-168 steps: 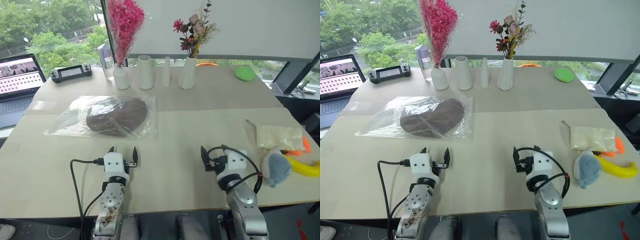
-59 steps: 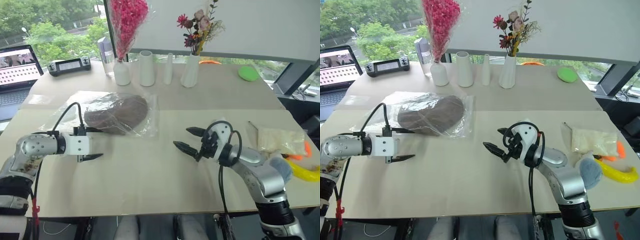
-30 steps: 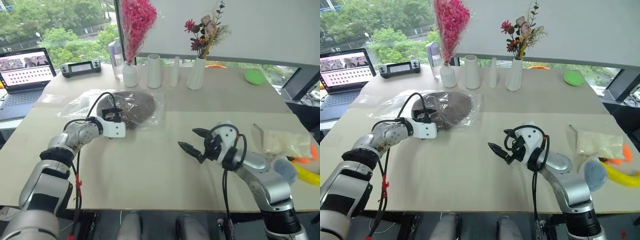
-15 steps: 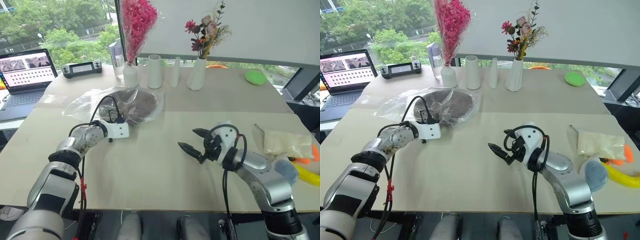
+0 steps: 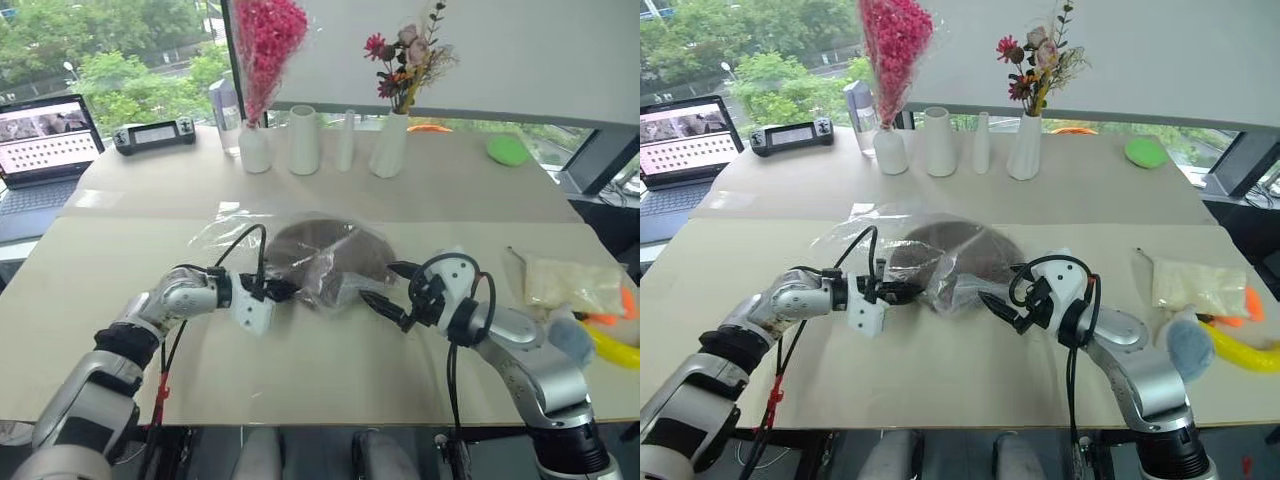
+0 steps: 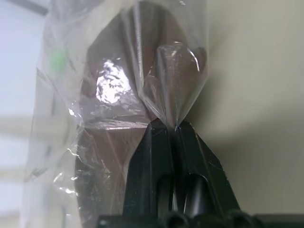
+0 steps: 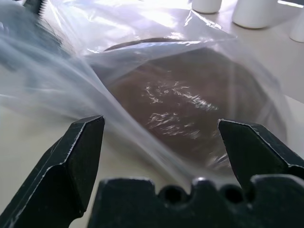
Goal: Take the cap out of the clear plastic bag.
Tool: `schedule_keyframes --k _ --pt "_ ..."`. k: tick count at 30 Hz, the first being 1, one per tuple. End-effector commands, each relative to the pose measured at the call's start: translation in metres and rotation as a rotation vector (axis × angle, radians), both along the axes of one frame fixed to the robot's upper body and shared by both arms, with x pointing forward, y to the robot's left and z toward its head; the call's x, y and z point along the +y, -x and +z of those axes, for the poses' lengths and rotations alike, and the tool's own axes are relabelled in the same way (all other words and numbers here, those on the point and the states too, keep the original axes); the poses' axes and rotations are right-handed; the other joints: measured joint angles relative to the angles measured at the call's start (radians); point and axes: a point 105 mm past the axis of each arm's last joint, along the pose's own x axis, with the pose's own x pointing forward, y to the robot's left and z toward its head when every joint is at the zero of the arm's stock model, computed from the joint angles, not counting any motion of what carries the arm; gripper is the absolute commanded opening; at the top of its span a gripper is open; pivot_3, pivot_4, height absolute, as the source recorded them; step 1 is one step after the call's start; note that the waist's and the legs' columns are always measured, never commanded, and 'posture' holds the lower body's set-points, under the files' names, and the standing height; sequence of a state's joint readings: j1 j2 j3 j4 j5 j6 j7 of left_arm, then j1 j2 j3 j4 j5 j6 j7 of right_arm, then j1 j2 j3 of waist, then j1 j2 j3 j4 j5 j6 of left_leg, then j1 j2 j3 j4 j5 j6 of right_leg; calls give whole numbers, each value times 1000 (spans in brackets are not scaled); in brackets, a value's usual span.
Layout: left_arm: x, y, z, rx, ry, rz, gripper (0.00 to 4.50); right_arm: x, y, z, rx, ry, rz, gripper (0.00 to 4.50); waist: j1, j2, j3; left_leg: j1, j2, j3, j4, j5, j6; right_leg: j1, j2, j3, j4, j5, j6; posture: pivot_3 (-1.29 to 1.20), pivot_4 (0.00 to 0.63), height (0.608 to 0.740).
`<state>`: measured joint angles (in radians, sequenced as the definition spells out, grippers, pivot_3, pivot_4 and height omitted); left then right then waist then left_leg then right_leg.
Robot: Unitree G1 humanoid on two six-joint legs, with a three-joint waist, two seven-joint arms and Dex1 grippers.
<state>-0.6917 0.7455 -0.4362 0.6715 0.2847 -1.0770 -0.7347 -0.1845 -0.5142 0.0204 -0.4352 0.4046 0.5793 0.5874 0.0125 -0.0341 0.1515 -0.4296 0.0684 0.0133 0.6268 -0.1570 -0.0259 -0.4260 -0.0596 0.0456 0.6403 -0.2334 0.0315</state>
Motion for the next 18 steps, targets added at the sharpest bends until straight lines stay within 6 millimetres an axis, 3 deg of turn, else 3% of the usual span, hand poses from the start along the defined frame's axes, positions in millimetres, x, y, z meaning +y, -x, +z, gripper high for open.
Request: schedule_keyframes --k 1,2,4,10,14,18 --pt "21 -10 26 -120 7 -8 39 -6 -1 14 -63 -1 -13 4500 -2 -1 1 0 0 0 0 0 0 0 0 0 0 -1 -1 0 150 740" --pt "24 -11 32 -145 30 -14 39 -7 -1 13 -61 -1 -12 4500 -3 -2 2 0 0 0 0 0 0 0 0 0 0 -1 -2 0 150 740" --pt "35 -15 26 -164 -70 -11 39 -8 0 13 -59 0 -13 4500 -2 -2 2 0 0 0 1 0 0 0 0 0 0 0 -1 0 150 740" --pt "58 -51 18 -327 -267 111 39 -16 6 14 -55 5 -38 4500 6 -3 3 -1 -1 0 1 0 0 1 0 0 -1 2 7 0 150 740" --pt "69 -67 13 -443 -377 127 1270 -19 10 13 -54 6 -60 4500 7 -4 3 -2 -1 0 1 -1 -1 -1 0 0 -1 1 8 0 150 740" --pt "82 -86 23 -574 -471 196 2574 -18 13 12 -51 1 -71 4500 7 -5 4 -2 -1 0 1 -5 -7 -2 0 0 -1 1 8 0 150 740"
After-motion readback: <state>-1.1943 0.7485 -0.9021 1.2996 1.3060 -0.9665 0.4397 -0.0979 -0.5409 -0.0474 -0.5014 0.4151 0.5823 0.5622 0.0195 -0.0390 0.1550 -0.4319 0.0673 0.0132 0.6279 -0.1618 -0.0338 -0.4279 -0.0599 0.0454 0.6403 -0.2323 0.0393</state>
